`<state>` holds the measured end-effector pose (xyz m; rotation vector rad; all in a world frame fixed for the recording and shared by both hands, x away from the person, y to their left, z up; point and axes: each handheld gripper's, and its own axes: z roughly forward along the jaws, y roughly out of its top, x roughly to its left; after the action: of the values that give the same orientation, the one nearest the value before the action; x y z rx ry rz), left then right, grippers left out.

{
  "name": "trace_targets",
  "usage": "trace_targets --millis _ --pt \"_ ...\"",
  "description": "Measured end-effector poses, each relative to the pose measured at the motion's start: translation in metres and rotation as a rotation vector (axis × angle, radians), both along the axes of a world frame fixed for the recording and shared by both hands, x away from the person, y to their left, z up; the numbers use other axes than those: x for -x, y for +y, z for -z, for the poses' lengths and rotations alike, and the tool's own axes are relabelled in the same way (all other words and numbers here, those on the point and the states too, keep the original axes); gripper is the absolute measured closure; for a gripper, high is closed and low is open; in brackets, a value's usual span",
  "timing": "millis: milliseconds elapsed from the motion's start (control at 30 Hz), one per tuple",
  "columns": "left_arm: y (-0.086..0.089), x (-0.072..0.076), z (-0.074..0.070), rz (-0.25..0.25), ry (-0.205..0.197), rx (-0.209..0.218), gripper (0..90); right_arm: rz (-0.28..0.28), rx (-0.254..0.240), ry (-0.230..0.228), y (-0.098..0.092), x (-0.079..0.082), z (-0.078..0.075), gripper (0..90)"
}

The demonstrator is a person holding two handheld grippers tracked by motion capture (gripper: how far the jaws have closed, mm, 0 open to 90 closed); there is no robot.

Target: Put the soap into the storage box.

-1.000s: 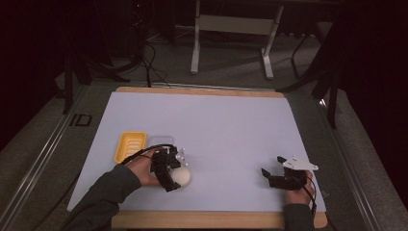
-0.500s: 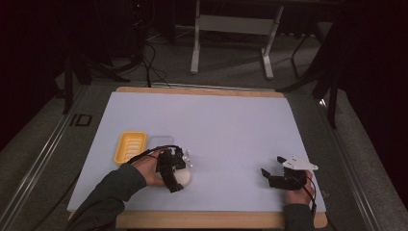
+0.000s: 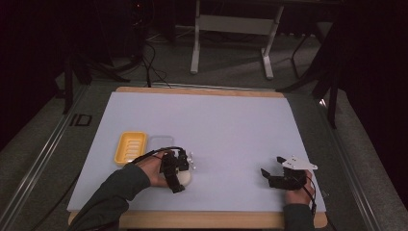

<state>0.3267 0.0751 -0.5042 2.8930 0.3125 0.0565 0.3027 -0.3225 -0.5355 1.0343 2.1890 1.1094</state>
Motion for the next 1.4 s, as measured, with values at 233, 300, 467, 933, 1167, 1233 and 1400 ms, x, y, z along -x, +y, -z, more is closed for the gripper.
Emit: trace_targets --millis 233,300,467,933,1167,1233,1400 --pt "-0.002 -0.001 0.002 0.007 0.002 -0.019 15.4 -0.003 0.002 0.001 0.0 0.0 0.0 16.7" --pt "-0.003 0.0 0.003 0.005 0.002 -0.03 15.5 -0.003 0.001 0.0 0.0 0.0 0.0 16.7" --pt "-0.006 0.0 0.002 0.014 0.004 -0.046 16.5 -0.003 0.001 0.001 0.0 0.0 0.0 16.7" --pt "-0.016 -0.003 -0.001 0.061 0.03 -0.12 25.5 -0.005 0.002 -0.001 0.0 0.0 0.0 16.7" --pt "-0.019 -0.004 -0.001 0.065 0.036 -0.145 25.2 -0.005 0.004 0.0 0.0 0.0 0.0 16.7" --pt "-0.021 -0.004 -0.001 0.064 0.039 -0.159 25.0 -0.006 0.004 0.0 0.0 0.0 0.0 16.7" --pt "-0.022 -0.005 -0.002 0.07 0.041 -0.169 25.7 -0.006 0.004 0.0 0.0 0.0 0.0 16.7"
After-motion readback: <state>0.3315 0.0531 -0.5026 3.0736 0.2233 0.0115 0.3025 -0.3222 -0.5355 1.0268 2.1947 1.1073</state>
